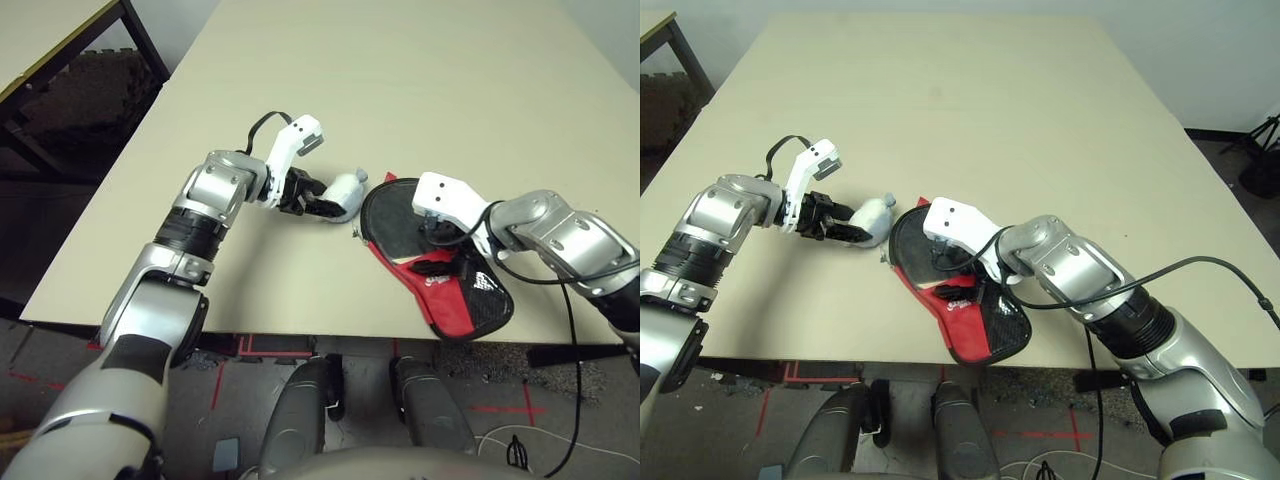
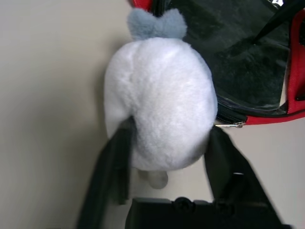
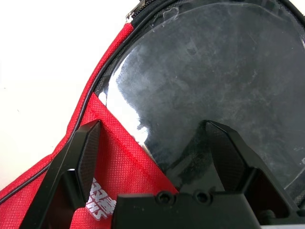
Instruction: Store the ping-pong paddle in its case and zip it.
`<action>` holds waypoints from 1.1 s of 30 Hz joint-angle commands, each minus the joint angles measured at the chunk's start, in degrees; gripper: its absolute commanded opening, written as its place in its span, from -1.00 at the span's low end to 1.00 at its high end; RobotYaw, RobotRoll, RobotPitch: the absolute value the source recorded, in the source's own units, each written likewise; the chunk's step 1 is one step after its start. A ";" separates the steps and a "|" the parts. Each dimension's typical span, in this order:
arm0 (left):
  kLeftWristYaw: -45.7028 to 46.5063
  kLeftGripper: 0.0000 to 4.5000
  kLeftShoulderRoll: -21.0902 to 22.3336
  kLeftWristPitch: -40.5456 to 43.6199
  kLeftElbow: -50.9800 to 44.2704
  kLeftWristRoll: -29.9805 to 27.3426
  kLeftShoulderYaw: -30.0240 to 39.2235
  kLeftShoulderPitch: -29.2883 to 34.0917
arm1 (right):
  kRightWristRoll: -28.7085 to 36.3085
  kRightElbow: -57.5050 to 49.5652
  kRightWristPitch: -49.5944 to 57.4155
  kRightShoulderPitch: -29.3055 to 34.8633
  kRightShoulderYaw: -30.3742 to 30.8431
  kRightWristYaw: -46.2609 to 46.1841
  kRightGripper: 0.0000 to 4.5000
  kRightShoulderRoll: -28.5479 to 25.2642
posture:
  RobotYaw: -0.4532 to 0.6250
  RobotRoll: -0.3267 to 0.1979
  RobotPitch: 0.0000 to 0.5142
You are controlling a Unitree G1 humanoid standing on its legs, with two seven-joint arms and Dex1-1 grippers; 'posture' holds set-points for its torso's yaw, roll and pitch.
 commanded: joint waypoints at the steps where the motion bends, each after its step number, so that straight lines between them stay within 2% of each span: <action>1: 0.36 -0.54 -0.61 -2.60 3.62 1.41 -0.06 -1.75 | -1.86 2.50 -0.06 1.23 2.83 1.79 1.00 0.70 | -0.47 0.25 -0.32; 4: 0.50 -0.91 -1.12 -4.44 6.66 1.83 0.30 -3.85 | -3.25 3.51 -0.69 1.40 2.95 2.79 1.00 1.09 | -0.46 0.25 -0.30; 5: 0.93 -0.96 -1.49 -5.42 7.97 2.09 0.55 -4.73 | -3.72 3.89 -0.95 1.48 3.00 3.06 1.00 1.25 | -0.46 0.25 -0.30; 11: 5.54 -0.96 -5.38 -13.66 17.48 4.03 2.15 -9.70 | -5.89 5.47 -1.93 2.00 2.77 4.08 1.00 2.41 | -0.45 0.25 -0.30; 16: 13.60 -0.96 -9.31 -24.53 27.83 7.57 2.62 -14.27 | -7.21 6.07 -2.66 2.66 2.78 4.83 1.00 2.83 | -0.45 0.25 -0.30; 21: 21.01 -0.96 -12.08 -30.92 36.56 11.19 2.45 -18.73 | -8.37 6.70 -2.99 2.96 2.82 5.59 1.00 3.44 | -0.46 0.25 -0.28; 23: 23.47 -0.96 -12.35 -31.99 38.46 12.46 2.56 -20.16 | -8.75 6.88 -3.12 3.06 2.94 5.87 1.00 3.60 | -0.46 0.25 -0.27; 27: 23.04 -0.96 -11.55 -27.78 40.69 15.43 1.56 -21.59 | -9.33 7.16 -3.40 3.50 3.10 6.19 1.00 3.60 | -0.45 0.25 -0.27; 33: 23.38 -0.96 -9.28 -25.12 39.23 17.16 2.34 -20.76 | -10.16 7.80 -3.77 3.85 3.06 6.92 1.00 3.66 | -0.43 0.25 -0.28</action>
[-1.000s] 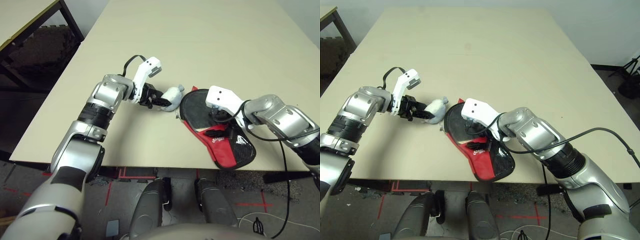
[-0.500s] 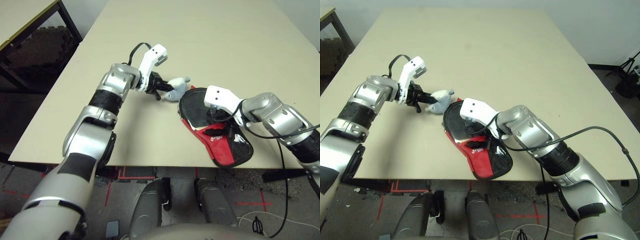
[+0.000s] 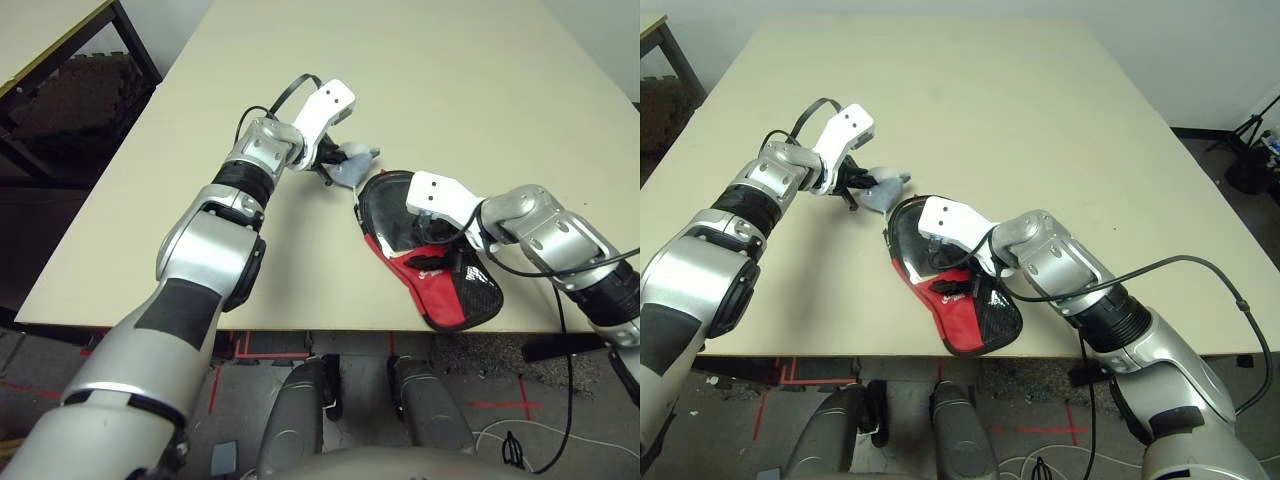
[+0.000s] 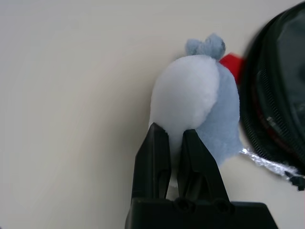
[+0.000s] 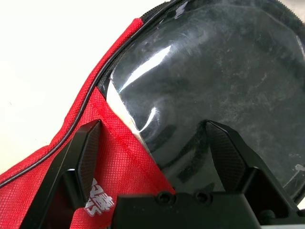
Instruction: Store the ping-pong paddle in its case and zip it.
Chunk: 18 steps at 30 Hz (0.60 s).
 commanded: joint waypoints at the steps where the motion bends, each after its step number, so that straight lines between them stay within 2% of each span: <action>1: 2.61 -0.96 3.31 1.85 -1.45 1.16 1.40 -0.62 | -1.07 3.33 1.35 3.29 3.61 1.40 1.00 0.19 | -0.43 0.25 -0.28; 6: 5.69 -0.96 4.19 1.13 -2.86 0.20 3.71 0.10 | -1.65 4.03 0.80 3.28 3.66 1.84 1.00 0.37 | -0.41 0.25 -0.27; 11: 12.55 -0.96 3.63 -2.21 -2.33 0.12 6.06 -1.39 | -2.14 4.31 0.59 3.18 3.86 2.55 1.00 0.35 | -0.42 0.25 -0.26; 16: 19.77 -0.96 -0.19 -8.42 0.97 0.56 7.19 -2.83 | -2.71 4.74 0.33 3.15 3.55 2.96 1.00 0.64 | -0.43 0.25 -0.24; 18: 23.13 -0.96 -3.24 -11.35 2.63 0.87 7.39 -3.17 | -3.00 5.20 0.08 3.03 3.54 3.03 1.00 1.04 | -0.43 0.25 -0.22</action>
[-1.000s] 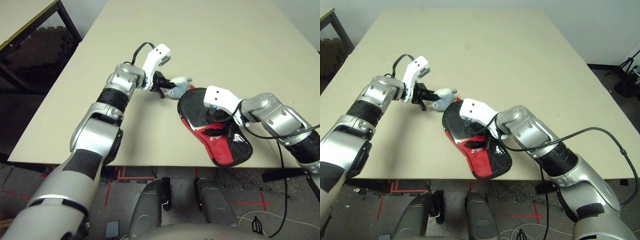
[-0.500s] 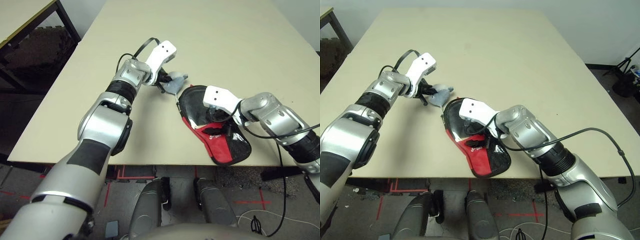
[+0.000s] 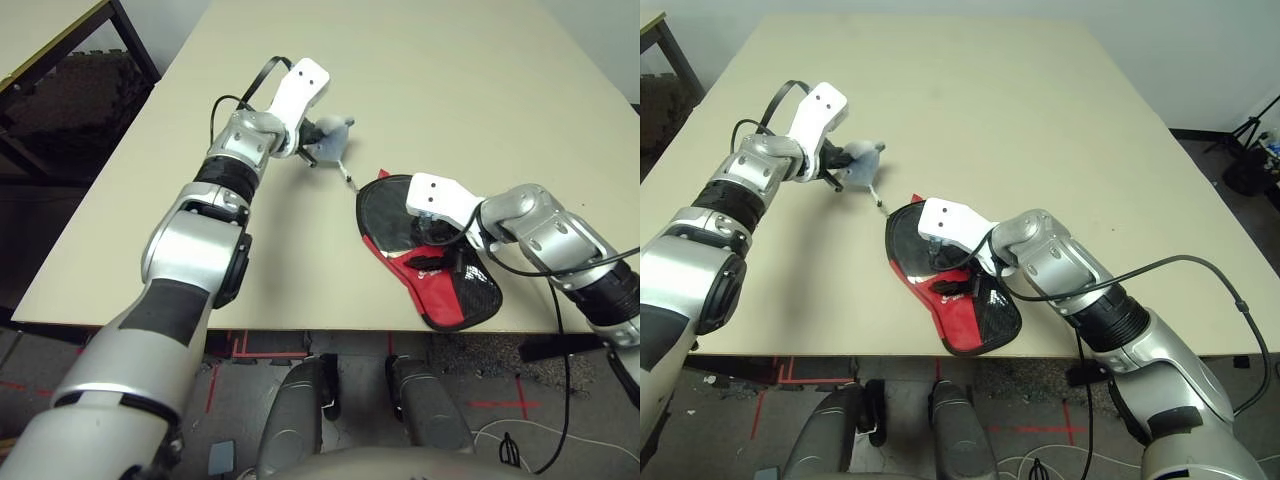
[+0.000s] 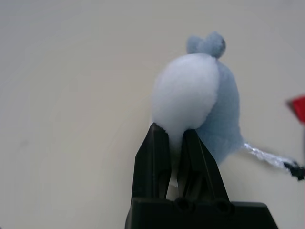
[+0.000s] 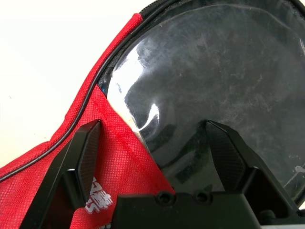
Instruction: Store the ping-pong paddle in its case and zip it.
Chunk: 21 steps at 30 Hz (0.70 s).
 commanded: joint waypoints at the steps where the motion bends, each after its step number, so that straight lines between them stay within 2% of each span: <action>1: 7.84 -0.96 -3.39 -5.83 2.68 0.87 1.46 -2.28 | -1.24 4.53 1.27 3.00 3.61 0.72 1.00 0.85 | -0.43 0.25 -0.22; 12: 14.47 -0.96 -15.50 -12.61 5.85 6.16 -1.26 -2.36 | -1.84 4.15 2.99 2.74 2.83 0.17 1.00 3.30 | -0.59 0.25 -0.11; 21: 10.91 -0.96 -23.03 -16.75 5.94 9.02 -2.96 -2.08 | -1.54 1.78 5.29 4.31 1.32 -0.56 1.00 3.23 | -0.67 0.25 -0.10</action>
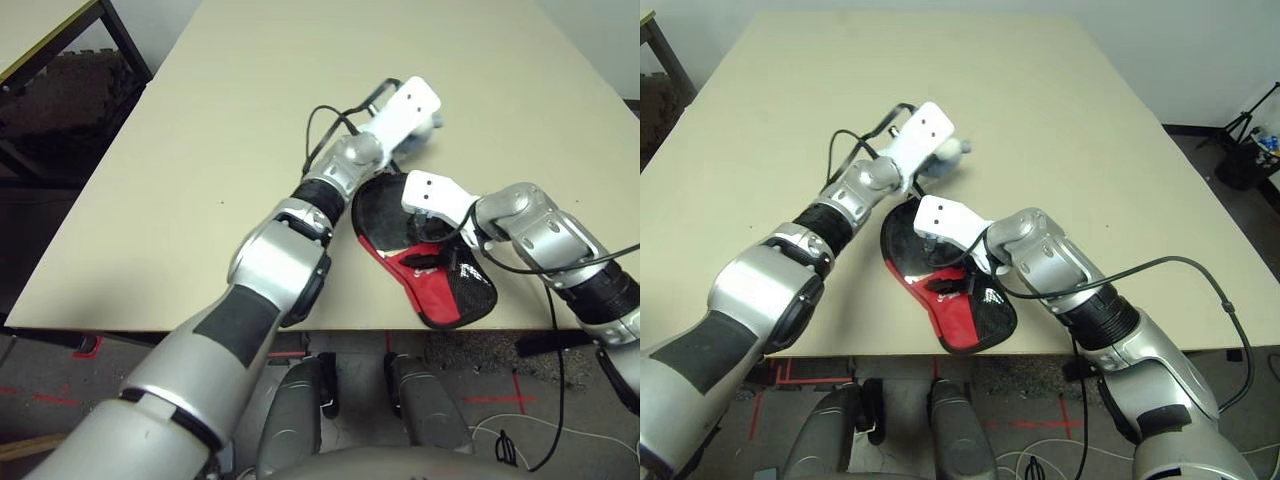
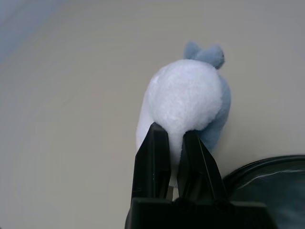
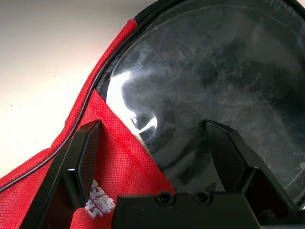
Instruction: Store the ping-pong paddle in its case and zip it.
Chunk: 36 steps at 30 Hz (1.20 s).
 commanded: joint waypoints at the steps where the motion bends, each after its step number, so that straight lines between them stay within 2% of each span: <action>1: -2.44 -0.96 -2.12 -2.30 0.37 0.65 -0.39 -0.76 | -0.22 3.05 2.91 3.31 3.36 -0.40 1.00 0.70 | -0.67 0.25 -0.10; 4: -4.32 -0.96 -2.36 -2.56 0.33 1.21 -0.83 0.25 | -0.21 3.37 2.93 3.05 2.89 -0.64 1.00 1.07 | -0.65 0.25 -0.09; 8: -6.47 -0.96 -0.42 -1.66 0.44 0.60 0.00 1.41 | -0.22 4.10 2.66 2.87 2.33 -0.93 1.00 1.61 | -0.63 0.25 -0.11; 12: -11.28 -0.96 1.69 -0.29 0.04 -3.72 4.40 1.70 | 0.44 4.05 3.17 2.88 1.27 -0.91 1.00 2.07 | -0.60 0.25 -0.13; 21: -17.23 0.38 7.23 -3.43 -1.33 -6.17 7.11 1.35 | 2.14 5.50 3.60 2.70 -1.85 -0.74 1.00 1.51 | -0.50 0.25 -0.16; 25: -24.06 0.98 8.78 -3.38 -2.62 -10.06 10.16 0.58 | 3.64 6.67 4.91 2.01 -3.67 -0.47 1.00 1.28 | -0.47 0.25 -0.17; 32: -29.95 0.98 9.57 -0.07 -5.22 -15.26 13.66 0.58 | 4.39 9.86 4.01 0.63 -5.41 -1.33 1.00 1.93 | -0.40 0.25 -0.26; 36: -32.00 0.98 11.98 2.65 -7.74 -17.64 15.06 0.81 | 3.65 13.55 2.67 -3.10 -6.50 -1.53 1.00 1.72 | -0.38 0.25 -0.29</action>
